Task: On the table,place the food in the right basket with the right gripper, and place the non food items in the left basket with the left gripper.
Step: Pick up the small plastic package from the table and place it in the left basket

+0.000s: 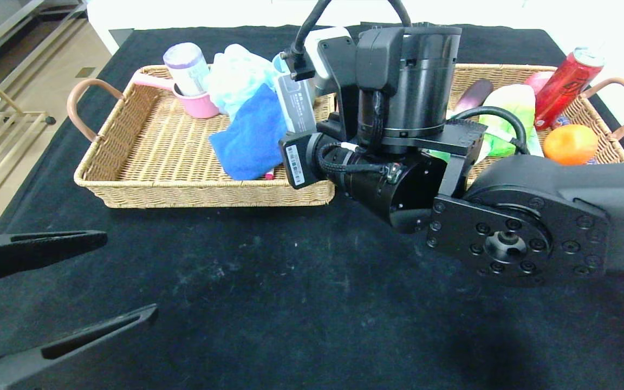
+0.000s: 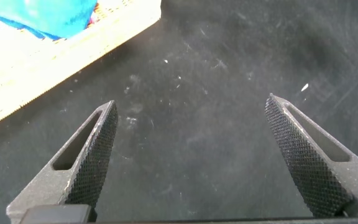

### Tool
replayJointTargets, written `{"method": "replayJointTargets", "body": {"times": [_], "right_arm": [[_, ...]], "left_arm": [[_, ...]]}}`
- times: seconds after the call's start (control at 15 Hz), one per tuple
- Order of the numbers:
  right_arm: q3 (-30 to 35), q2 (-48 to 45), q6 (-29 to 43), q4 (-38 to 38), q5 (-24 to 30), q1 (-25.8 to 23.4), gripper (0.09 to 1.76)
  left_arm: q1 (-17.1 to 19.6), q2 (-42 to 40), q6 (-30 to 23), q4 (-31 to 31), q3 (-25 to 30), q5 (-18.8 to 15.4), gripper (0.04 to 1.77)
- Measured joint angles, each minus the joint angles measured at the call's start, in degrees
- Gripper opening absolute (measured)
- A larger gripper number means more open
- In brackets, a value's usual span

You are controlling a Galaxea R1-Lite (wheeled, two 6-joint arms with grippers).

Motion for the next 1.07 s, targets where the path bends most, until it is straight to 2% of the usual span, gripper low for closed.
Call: {"method": "replayJointTargets", "body": {"times": [1.07], "right_arm": [[-1.21, 4.08, -2.38, -7.30, -0.09, -1.71, 0.66]], "left_arm": [[-0.06, 1.04, 0.44, 0.33, 0.67, 0.02, 1.72]]}}
